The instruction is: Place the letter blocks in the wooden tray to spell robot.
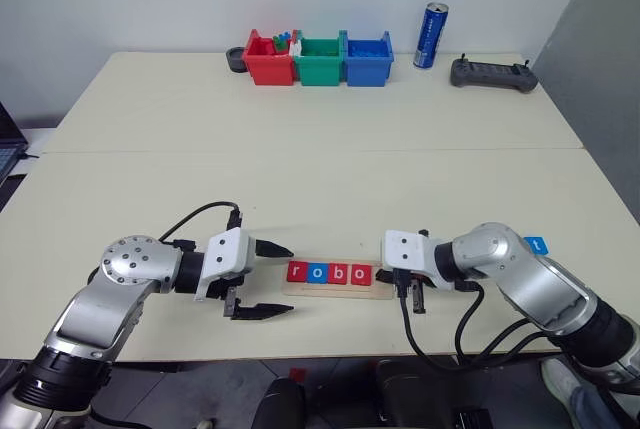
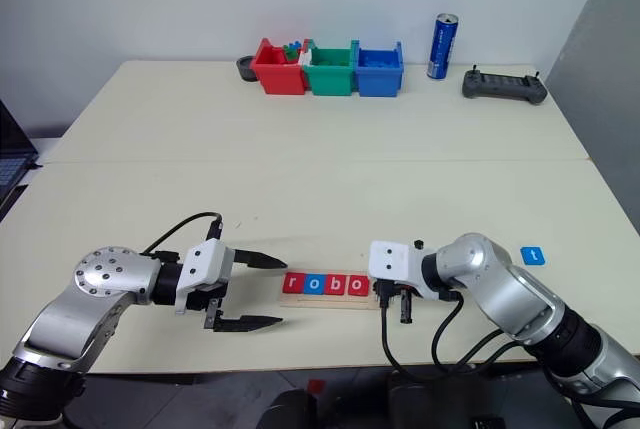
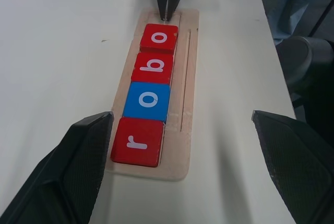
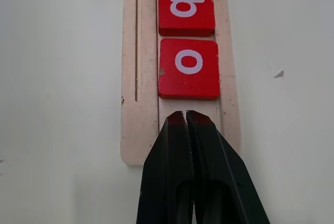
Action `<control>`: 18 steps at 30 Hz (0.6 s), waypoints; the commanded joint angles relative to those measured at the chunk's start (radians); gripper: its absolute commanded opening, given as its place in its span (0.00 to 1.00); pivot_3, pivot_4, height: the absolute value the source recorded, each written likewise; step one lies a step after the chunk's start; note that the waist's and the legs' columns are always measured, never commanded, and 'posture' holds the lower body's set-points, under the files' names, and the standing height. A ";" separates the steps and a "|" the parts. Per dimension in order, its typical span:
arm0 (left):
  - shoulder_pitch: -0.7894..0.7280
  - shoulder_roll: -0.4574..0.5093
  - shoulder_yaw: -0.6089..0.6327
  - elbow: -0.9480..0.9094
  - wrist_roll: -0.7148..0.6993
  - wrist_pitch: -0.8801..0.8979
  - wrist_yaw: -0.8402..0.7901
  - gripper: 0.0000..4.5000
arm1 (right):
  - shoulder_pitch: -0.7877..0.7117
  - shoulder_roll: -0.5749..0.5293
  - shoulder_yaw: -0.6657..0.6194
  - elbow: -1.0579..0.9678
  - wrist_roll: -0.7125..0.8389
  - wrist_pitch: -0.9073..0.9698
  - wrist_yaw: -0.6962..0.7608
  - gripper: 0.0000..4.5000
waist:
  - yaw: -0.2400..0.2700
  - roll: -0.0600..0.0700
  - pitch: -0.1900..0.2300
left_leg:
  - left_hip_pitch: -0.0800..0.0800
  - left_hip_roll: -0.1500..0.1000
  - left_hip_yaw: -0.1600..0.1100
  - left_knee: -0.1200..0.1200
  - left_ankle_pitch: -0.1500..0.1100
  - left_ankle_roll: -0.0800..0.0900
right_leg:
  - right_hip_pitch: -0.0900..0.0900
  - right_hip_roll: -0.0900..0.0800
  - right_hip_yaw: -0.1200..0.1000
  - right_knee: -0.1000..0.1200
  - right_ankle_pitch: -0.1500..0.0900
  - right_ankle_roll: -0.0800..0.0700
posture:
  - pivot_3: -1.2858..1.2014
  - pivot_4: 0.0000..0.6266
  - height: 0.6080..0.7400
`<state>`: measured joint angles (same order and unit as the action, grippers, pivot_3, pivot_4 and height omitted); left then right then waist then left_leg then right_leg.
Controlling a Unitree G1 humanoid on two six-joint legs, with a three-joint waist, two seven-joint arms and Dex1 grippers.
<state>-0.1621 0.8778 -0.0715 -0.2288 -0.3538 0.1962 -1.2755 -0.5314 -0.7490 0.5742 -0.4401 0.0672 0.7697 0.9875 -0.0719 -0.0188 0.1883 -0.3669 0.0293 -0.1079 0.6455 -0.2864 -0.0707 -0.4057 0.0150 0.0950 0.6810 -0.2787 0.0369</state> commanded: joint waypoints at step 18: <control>-0.016 0.001 0.017 -0.086 -0.021 0.053 0.021 1.00 | -0.060 0.073 0.022 0.008 -0.028 -0.017 0.011 0.02 | 0.000 0.000 0.000 | 0.000 0.000 0.000 0.000 0.000 0.000 | 0.000 0.000 0.000 0.000 0.000 0.000 | 0.52 0.24 1.00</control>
<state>-0.1654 0.8775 -0.0715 -0.2743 -0.3547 0.2493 -1.2569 -0.5724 -0.6732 0.6090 -0.4152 0.0489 0.7699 0.9914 -0.0720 -0.0188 0.1883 -0.3669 0.0293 -0.1081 0.6455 -0.2864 -0.0707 -0.4057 0.0150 0.0949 0.6810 -0.2787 0.0369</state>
